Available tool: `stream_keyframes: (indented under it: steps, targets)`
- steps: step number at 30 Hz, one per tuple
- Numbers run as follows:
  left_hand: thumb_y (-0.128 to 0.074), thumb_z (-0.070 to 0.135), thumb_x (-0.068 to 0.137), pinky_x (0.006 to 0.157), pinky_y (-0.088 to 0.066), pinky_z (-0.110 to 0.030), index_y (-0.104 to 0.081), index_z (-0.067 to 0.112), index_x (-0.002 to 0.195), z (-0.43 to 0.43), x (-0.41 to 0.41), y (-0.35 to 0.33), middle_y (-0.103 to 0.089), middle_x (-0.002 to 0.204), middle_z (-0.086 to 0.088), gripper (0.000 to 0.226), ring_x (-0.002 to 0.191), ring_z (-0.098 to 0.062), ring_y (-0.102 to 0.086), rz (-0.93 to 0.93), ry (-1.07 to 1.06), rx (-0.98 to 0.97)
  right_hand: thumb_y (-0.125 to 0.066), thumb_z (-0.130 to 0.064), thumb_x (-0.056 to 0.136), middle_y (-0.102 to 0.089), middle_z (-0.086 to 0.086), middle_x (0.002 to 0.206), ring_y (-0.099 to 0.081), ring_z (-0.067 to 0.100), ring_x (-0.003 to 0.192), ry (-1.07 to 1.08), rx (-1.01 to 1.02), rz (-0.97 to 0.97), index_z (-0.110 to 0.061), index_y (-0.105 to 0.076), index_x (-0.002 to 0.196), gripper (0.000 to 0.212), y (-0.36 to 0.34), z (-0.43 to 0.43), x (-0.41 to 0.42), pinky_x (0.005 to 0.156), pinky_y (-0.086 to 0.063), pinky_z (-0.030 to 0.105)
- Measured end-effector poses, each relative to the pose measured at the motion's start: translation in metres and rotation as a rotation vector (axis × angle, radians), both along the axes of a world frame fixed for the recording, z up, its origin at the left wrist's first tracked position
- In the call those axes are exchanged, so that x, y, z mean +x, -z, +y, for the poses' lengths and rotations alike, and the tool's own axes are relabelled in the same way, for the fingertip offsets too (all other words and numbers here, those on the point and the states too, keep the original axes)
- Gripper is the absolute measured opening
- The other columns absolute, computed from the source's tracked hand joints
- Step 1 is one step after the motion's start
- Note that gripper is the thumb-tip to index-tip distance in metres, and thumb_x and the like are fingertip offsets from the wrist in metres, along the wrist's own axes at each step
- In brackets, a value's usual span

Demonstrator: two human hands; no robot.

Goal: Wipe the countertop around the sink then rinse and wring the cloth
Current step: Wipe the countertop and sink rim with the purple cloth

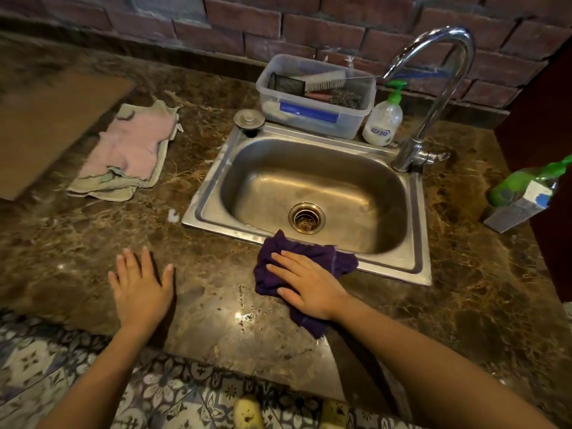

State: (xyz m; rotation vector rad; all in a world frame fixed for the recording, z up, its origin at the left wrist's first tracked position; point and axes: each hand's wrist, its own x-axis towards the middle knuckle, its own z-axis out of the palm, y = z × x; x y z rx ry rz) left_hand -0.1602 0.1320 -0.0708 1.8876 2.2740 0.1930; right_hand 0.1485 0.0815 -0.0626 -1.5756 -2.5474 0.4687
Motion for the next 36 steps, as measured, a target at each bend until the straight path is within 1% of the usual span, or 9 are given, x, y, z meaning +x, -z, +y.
stream_keyframes:
  steps: [5,10,13,16,20,24,28,32,36]
  targets:
    - [-0.031,0.045,0.096,0.116,-0.003,-0.049,-0.022,0.006,0.147,0.031,-0.039,0.007,-0.013,0.155,-0.024,0.064,0.144,-0.035,-0.006,0.016,-0.054,-0.013,-0.038,-0.042,0.096,-0.021,-0.001,0.156,-0.011,0.014,0.145,-0.051,0.02,0.033,-0.022,-0.03,0.145,0.054,0.002,0.035,-0.052,0.114,0.003,0.022]
    - [-0.027,0.047,0.096,0.117,-0.002,-0.046,-0.02,0.009,0.148,0.045,-0.051,0.013,-0.01,0.157,-0.019,0.065,0.145,-0.031,-0.005,0.007,-0.063,-0.03,-0.039,-0.041,0.096,-0.02,-0.001,0.156,-0.01,0.014,0.145,-0.094,0.046,0.043,-0.022,-0.03,0.145,0.054,0.005,0.066,-0.096,0.116,0.002,0.023]
    - [-0.027,0.048,0.096,0.117,-0.004,-0.046,-0.02,0.009,0.147,0.044,-0.051,0.016,-0.013,0.156,-0.019,0.065,0.145,-0.031,-0.009,0.03,-0.061,0.004,-0.042,-0.039,0.095,-0.023,0.001,0.156,-0.013,0.016,0.145,-0.11,0.047,0.065,-0.021,-0.033,0.144,0.053,0.007,0.084,-0.123,0.115,0.001,0.024]
    - [-0.029,0.047,0.096,0.116,-0.002,-0.046,-0.02,0.008,0.147,0.042,-0.049,0.018,-0.015,0.156,-0.019,0.065,0.145,-0.031,-0.009,0.034,-0.052,0.027,-0.042,-0.038,0.095,-0.025,0.002,0.155,-0.015,0.018,0.144,-0.102,0.069,0.061,-0.021,-0.034,0.144,0.052,0.01,0.102,-0.153,0.116,0.002,0.028]
    - [-0.025,0.05,0.095,0.116,0.002,-0.044,-0.015,0.01,0.148,0.044,-0.05,0.021,-0.01,0.157,-0.017,0.067,0.146,-0.028,-0.004,0.031,-0.055,0.017,-0.036,-0.039,0.097,-0.023,0.002,0.156,-0.011,0.019,0.145,0.006,0.08,0.024,-0.021,-0.03,0.145,0.052,0.011,0.13,-0.185,0.117,0.005,0.034]
    - [-0.014,0.055,0.091,0.116,0.003,-0.043,-0.017,0.011,0.148,0.044,-0.051,0.024,-0.013,0.157,-0.016,0.072,0.146,-0.028,-0.006,0.04,-0.054,0.034,-0.032,-0.039,0.097,-0.02,0.008,0.156,-0.008,0.023,0.145,0.189,0.044,0.002,-0.017,-0.024,0.147,0.055,0.012,0.153,-0.209,0.117,0.003,0.039]
    - [-0.008,0.058,0.088,0.115,0.007,-0.041,-0.015,0.012,0.148,0.045,-0.052,0.027,-0.012,0.157,-0.016,0.076,0.146,-0.027,-0.004,0.057,-0.05,0.024,-0.029,-0.039,0.097,-0.016,0.016,0.156,-0.007,0.029,0.145,0.251,0.023,-0.077,-0.011,-0.019,0.148,0.059,0.014,0.164,-0.219,0.117,0.003,0.045]
    - [-0.013,0.055,0.089,0.116,-0.002,-0.045,-0.022,0.009,0.146,0.044,-0.051,0.023,-0.02,0.155,-0.019,0.074,0.145,-0.03,-0.013,0.068,-0.044,0.032,-0.026,-0.042,0.097,-0.008,0.018,0.157,-0.001,0.033,0.145,0.337,-0.044,-0.147,-0.009,-0.01,0.148,0.063,0.012,0.188,-0.23,0.116,0.006,0.048]
    - [-0.011,0.057,0.089,0.118,-0.003,-0.045,-0.017,0.011,0.147,0.046,-0.047,0.023,-0.016,0.156,-0.017,0.074,0.146,-0.027,-0.008,0.064,-0.066,0.036,-0.024,-0.044,0.098,-0.002,0.017,0.158,0.003,0.032,0.145,0.33,-0.116,-0.181,-0.01,-0.005,0.149,0.065,0.009,0.225,-0.215,0.115,0.007,0.048]
